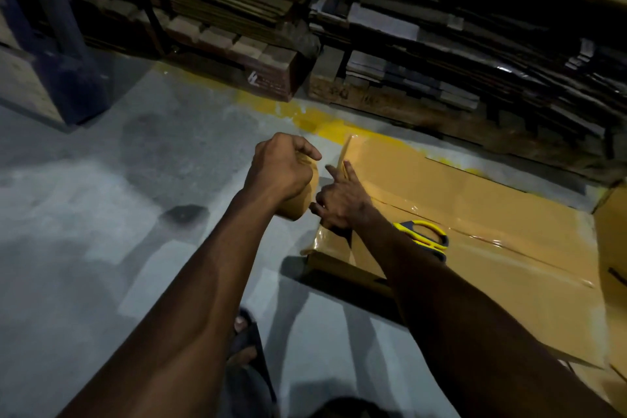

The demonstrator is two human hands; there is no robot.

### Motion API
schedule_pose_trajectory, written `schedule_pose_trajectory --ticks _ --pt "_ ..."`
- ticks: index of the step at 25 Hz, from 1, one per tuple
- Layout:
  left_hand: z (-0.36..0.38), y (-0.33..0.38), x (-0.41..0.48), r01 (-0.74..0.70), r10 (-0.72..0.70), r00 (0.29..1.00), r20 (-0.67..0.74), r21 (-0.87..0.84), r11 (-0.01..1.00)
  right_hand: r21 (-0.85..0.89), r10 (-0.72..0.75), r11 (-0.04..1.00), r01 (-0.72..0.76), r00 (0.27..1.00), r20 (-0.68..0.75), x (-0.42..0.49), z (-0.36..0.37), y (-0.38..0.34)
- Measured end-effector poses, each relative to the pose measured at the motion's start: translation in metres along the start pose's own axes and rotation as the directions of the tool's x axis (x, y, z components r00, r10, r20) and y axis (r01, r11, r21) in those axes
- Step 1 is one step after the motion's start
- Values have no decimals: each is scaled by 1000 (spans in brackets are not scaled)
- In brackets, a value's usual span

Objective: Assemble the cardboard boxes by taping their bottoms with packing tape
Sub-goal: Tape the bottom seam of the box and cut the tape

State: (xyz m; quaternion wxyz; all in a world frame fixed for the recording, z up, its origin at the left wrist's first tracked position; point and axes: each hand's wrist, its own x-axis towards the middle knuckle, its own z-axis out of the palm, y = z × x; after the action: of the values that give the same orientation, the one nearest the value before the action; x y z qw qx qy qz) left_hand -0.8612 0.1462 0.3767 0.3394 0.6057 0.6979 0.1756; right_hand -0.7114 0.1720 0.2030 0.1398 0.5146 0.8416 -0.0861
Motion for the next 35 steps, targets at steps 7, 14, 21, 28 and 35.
schedule_pose_trajectory --ticks 7,14,21,28,35 --pt "7 4 13 -2 2 1000 -3 17 1000 -115 180 973 -201 968 -173 30 -10 48" --pt "16 5 21 12 -12 1000 14 -21 1000 311 416 899 -310 826 -381 64 -7 68" --pt "13 0 24 21 -21 1000 20 -8 1000 459 691 673 -579 715 -111 88 -15 86" --pt "9 -4 24 25 -24 999 27 -8 1000 362 723 682 -636 663 -195 86 1 87" --pt "8 -2 23 40 -39 999 36 -27 999 384 641 745 -546 745 -183 87 -3 89"
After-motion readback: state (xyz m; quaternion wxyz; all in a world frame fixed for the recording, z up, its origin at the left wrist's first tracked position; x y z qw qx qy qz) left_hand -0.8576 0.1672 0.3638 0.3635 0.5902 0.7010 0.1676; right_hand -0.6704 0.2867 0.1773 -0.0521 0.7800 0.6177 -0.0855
